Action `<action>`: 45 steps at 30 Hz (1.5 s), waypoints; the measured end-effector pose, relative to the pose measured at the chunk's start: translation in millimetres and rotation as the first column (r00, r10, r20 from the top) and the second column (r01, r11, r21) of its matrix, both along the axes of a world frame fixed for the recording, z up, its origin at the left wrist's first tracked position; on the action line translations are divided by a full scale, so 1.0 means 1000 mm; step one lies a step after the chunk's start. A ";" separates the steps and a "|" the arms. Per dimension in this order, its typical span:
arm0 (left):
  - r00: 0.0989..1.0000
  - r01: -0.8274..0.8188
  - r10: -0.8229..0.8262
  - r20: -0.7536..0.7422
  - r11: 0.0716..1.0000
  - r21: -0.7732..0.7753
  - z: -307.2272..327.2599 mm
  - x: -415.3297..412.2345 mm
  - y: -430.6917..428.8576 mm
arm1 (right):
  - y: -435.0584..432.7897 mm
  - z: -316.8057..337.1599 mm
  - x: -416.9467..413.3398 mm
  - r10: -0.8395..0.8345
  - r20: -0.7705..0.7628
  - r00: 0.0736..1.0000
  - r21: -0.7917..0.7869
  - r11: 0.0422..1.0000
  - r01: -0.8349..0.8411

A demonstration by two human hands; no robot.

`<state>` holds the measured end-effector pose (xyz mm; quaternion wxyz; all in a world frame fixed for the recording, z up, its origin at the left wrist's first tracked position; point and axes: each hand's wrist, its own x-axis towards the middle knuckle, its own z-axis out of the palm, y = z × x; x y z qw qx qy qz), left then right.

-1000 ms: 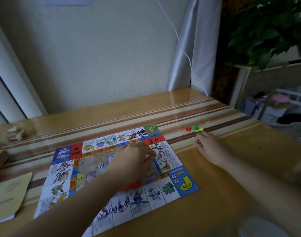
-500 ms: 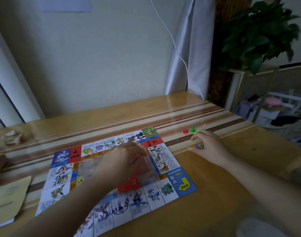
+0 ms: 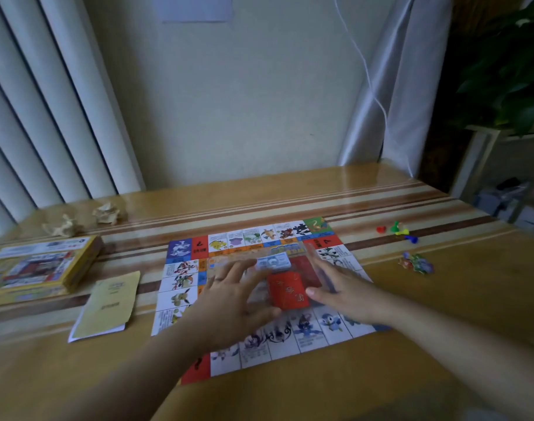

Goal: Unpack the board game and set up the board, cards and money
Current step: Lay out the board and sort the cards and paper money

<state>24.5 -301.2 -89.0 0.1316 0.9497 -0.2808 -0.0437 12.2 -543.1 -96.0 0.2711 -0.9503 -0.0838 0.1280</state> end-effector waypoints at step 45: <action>0.958 -0.279 0.249 0.144 0.926 0.254 0.025 0.083 0.024 | 0.094 0.059 0.106 0.071 0.170 0.983 -0.365 0.931 -0.004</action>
